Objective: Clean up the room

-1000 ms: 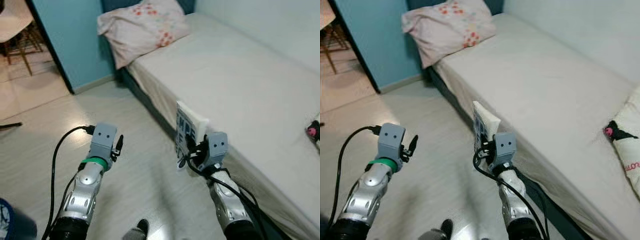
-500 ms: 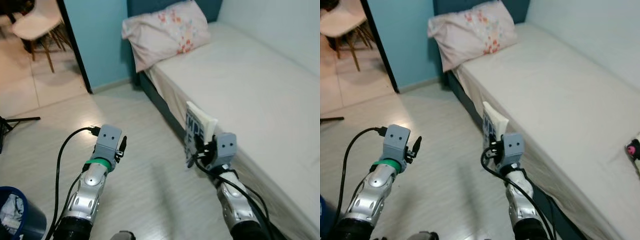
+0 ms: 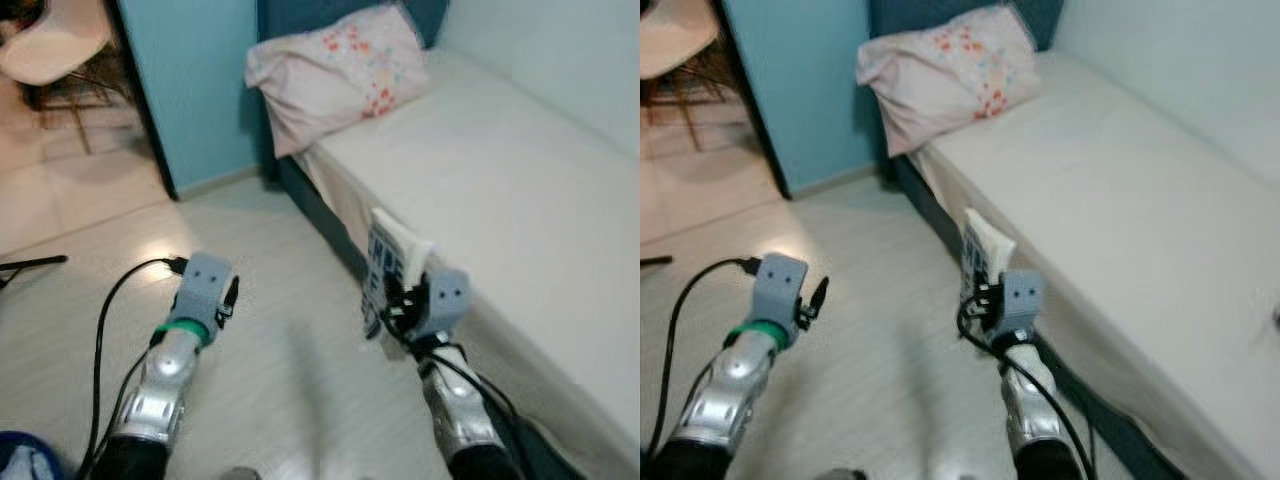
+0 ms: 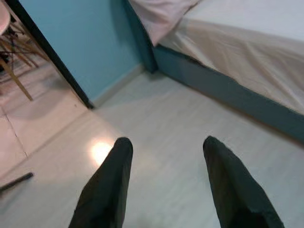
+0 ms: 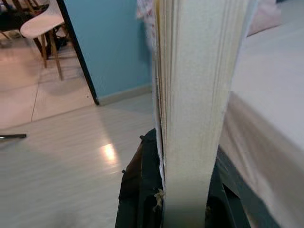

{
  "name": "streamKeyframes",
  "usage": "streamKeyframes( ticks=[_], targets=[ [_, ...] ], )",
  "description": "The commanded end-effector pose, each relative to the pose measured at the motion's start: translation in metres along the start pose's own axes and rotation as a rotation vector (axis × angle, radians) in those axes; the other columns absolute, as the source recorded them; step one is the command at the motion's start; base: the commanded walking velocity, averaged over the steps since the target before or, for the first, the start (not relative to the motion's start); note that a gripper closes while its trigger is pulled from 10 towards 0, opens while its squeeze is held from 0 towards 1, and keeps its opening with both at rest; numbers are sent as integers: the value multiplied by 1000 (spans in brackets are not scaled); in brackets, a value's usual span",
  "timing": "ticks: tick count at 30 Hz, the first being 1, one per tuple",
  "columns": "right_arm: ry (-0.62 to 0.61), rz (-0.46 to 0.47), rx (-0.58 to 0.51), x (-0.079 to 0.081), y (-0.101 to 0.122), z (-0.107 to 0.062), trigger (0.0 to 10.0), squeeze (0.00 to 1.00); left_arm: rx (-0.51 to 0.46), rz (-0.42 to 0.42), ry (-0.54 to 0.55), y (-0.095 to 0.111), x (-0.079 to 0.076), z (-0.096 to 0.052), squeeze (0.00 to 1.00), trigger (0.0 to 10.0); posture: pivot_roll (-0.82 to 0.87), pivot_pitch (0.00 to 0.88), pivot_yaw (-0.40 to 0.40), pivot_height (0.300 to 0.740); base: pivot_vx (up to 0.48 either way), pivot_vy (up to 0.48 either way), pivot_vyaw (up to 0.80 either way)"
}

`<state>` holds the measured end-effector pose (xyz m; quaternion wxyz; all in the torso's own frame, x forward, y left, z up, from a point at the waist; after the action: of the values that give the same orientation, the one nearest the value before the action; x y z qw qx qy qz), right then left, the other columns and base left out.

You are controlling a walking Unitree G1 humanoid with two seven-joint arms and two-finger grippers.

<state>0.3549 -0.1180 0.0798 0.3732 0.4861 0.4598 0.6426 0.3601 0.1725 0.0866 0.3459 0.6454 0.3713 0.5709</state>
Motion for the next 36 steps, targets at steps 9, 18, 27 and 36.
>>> streamKeyframes(
  ticks=[9, 18, 27, 36],
  targets=[
    [-50, -15, -18, -16, 5, -4, 10000, 0, -46, -23, -73, 9, -18, -2, 0, 10000, 49, 60, 16, 740, 220, 54, -394],
    [-45, -11, -17, -14, 4, -3, 10000, 0, -61, -46, -136, 14, -33, -5, 0, 10000, 49, 59, 17, 740, 0, 0, 0],
    [-42, -7, -14, -13, 3, -3, 10000, 0, -101, -55, -139, 22, -33, -3, 0, 10000, 49, 59, 16, 740, 0, 0, 0],
    [-40, -6, -16, -12, 4, -2, 10000, 0, -107, -61, -131, 25, -32, -2, 0, 10000, 48, 60, 17, 740, 291, -154, 0]
  ],
)
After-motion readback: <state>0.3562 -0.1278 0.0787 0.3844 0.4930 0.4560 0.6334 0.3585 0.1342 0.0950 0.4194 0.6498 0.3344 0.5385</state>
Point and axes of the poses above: a point about 5 cm out from each wrist's last joint towards the gripper, its own z axis pointing out of the wrist towards the gripper, its own y axis along the axis of the wrist's last joint, x = y × z, the point moved 5 cm from there along z, pointing out of the wrist towards the gripper, and after that the axes turned 12 degrees about z, right-handed, at the moved point
